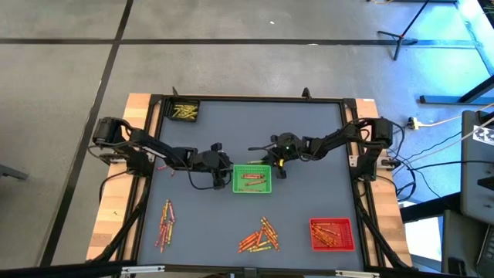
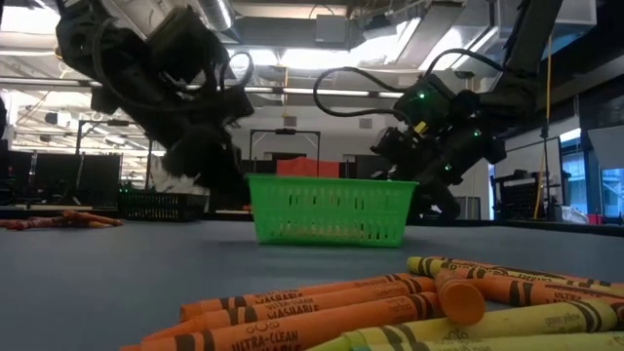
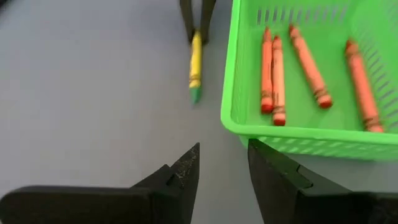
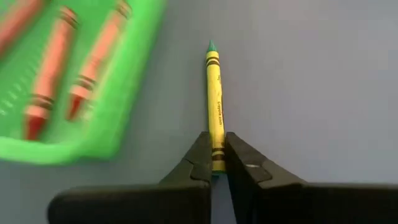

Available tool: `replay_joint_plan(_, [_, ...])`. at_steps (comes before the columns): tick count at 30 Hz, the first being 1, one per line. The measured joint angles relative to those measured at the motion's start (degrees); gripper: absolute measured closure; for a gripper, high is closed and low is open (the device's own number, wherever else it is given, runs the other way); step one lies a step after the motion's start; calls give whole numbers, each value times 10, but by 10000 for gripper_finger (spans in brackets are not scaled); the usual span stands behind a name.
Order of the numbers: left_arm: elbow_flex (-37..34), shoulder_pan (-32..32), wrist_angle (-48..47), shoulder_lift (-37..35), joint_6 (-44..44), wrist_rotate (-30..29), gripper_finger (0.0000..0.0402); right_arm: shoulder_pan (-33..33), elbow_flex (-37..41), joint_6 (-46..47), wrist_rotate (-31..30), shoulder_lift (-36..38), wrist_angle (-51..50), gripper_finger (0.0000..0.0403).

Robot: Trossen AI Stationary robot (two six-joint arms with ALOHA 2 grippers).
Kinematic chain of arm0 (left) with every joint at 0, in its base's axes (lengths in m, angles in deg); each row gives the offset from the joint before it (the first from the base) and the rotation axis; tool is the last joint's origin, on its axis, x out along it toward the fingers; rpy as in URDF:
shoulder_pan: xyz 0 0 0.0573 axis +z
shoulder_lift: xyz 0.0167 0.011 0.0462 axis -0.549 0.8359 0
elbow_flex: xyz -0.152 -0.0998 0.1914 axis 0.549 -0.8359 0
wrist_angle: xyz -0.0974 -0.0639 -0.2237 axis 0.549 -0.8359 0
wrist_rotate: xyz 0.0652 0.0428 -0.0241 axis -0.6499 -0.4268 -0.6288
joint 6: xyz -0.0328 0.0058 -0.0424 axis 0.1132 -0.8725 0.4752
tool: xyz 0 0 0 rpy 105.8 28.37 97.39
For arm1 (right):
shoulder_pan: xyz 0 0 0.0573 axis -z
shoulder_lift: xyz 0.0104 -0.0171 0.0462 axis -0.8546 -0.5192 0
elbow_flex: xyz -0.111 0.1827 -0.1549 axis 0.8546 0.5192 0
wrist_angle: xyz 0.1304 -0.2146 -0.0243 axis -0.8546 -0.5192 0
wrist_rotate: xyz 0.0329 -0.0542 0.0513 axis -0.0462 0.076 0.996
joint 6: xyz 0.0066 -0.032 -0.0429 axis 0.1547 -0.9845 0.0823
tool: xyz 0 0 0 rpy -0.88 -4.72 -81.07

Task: Sort crayons
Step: Put the green crayon into the black bin

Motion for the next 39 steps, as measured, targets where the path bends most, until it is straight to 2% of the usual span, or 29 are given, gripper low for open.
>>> replay_joint_plan(4, [0, 0, -16, -49, -35, 0, 282, 3, 4, -10, -61, 38, -16, 385])
replay_joint_plan(8, [0, 13, -38, -108, -107, 0, 282, 6, 2, -31, -118, 82, -9, 394])
replay_joint_plan(14, [0, 69, -79, -164, -178, 5, 282, 21, -18, -29, -111, 108, -12, 384])
replay_joint_plan(17, [0, 103, -79, -165, -180, 10, 282, 27, -30, -19, -91, 108, -5, 388])
replay_joint_plan(20, [1, 135, -48, -152, -172, 49, 282, 29, -38, -16, -56, 104, 31, 390])
replay_joint_plan(23, [0, 160, -33, -137, -152, 77, 281, 28, -38, -18, -50, 100, 68, 386])
replay_joint_plan(26, [0, 183, -24, -125, -117, 92, 269, 28, -37, -17, -29, 99, 91, 387])
replay_joint_plan(28, [0, 191, 9, -116, -89, 124, 254, 27, -37, -17, -3, 99, 102, 389])
replay_joint_plan(32, [0, 191, 81, -99, -45, 198, 230, 8, -37, -15, 14, 99, 145, 387])
replay_joint_plan(39, [0, 140, 233, -65, -35, 205, 227, -30, -37, -4, -10, 99, 186, 387])
